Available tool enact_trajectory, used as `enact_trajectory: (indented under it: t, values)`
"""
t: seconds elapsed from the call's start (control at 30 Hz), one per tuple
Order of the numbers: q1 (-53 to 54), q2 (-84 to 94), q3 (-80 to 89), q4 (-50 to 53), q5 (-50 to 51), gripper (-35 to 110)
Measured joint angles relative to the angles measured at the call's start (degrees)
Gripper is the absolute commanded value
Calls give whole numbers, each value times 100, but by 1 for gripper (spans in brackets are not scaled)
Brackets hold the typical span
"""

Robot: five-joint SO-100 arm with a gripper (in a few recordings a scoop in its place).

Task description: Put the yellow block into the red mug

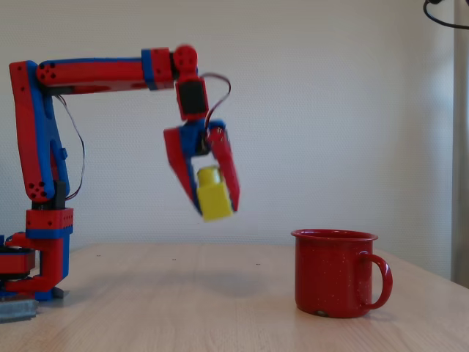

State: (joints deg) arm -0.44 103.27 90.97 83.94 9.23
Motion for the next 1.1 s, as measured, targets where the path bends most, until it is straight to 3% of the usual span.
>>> enact_trajectory:
  t: [0.33,1.1]
  values:
    - [0,-1292,-2874,1380,211,0]
    - [62,-4403,-7462,1380,510,0]
